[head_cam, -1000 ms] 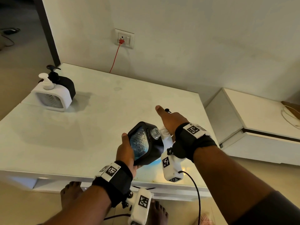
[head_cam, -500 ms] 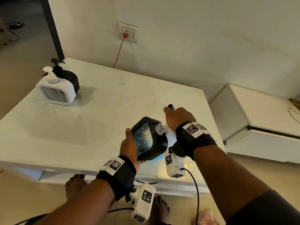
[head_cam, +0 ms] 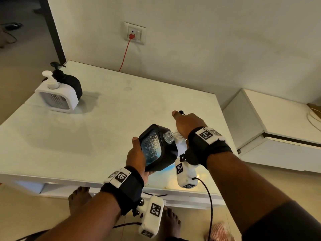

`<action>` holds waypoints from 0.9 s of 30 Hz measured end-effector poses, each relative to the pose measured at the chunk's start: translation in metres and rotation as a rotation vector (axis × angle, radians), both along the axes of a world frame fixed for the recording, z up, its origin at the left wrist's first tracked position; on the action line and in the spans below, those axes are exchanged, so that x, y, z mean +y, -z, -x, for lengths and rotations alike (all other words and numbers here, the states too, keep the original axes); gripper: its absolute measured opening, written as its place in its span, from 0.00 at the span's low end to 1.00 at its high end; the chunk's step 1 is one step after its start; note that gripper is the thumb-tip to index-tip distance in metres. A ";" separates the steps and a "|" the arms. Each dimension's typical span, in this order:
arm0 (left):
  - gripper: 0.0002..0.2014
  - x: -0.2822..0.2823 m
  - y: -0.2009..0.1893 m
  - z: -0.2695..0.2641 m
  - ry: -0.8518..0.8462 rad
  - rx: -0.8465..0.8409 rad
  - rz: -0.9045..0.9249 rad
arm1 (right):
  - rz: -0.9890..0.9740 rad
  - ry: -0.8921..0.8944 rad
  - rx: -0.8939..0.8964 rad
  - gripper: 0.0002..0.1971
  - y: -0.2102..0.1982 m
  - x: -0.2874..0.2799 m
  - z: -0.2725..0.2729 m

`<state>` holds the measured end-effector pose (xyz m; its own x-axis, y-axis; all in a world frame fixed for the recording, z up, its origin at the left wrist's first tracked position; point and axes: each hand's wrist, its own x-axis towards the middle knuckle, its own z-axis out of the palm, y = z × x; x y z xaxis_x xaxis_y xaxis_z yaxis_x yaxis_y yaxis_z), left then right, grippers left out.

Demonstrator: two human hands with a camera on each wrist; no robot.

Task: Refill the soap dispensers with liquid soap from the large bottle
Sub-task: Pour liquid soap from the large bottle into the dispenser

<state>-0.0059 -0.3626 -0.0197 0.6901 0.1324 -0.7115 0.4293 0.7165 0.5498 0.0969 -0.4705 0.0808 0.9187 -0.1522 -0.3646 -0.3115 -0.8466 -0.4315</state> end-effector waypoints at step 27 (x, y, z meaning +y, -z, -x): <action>0.26 0.002 0.003 -0.001 -0.015 0.002 -0.001 | 0.059 -0.032 -0.039 0.33 0.005 0.000 0.002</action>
<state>-0.0051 -0.3611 -0.0225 0.6867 0.1432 -0.7127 0.4196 0.7225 0.5494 0.0949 -0.4707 0.0754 0.9368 -0.1427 -0.3195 -0.2676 -0.8804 -0.3915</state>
